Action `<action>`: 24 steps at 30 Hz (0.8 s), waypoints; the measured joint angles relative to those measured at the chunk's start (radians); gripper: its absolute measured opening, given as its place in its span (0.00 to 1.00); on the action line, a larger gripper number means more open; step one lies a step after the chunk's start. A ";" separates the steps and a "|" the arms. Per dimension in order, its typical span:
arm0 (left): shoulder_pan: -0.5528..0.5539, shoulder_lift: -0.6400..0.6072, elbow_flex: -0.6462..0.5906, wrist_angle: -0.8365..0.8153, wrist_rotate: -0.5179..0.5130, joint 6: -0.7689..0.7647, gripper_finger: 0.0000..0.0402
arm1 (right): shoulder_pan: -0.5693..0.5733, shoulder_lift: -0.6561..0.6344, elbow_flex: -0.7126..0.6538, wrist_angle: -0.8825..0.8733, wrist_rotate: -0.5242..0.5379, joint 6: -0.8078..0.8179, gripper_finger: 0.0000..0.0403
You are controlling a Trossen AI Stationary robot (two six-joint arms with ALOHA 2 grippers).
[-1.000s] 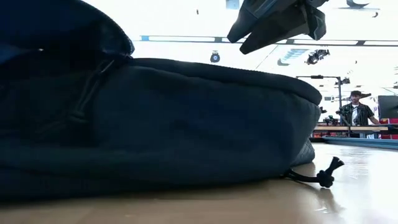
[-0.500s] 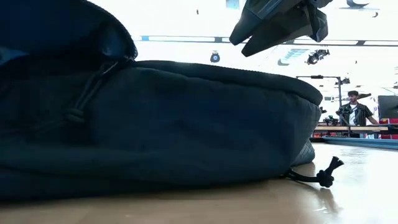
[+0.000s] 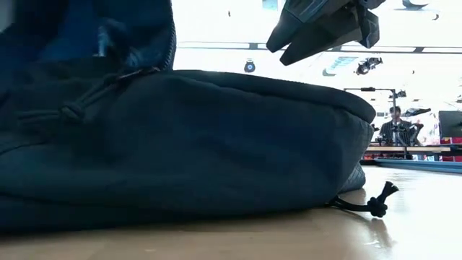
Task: Unpack backpack
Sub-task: Close the black backpack
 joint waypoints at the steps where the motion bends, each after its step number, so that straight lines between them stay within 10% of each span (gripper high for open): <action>1: 0.019 0.000 0.012 -0.025 -0.064 0.021 0.01 | 0.000 0.000 0.000 0.001 0.003 0.000 0.34; 6: 0.169 0.000 0.072 -0.022 -0.284 0.291 0.00 | 0.000 0.000 0.000 0.010 0.040 0.000 0.34; 11: 0.364 0.000 0.076 0.187 -0.251 0.609 0.00 | 0.004 0.007 0.000 0.018 0.055 0.000 0.34; 15: 0.467 0.006 0.076 0.477 -0.089 0.982 0.00 | 0.021 0.007 0.000 -0.024 0.084 0.008 0.34; 19: 0.517 0.007 0.076 0.847 0.295 1.411 0.00 | 0.036 0.004 0.000 -0.144 0.080 0.101 0.34; 24: 0.546 0.001 0.077 1.042 0.459 1.597 0.00 | 0.053 0.004 0.000 -0.392 0.029 0.289 0.34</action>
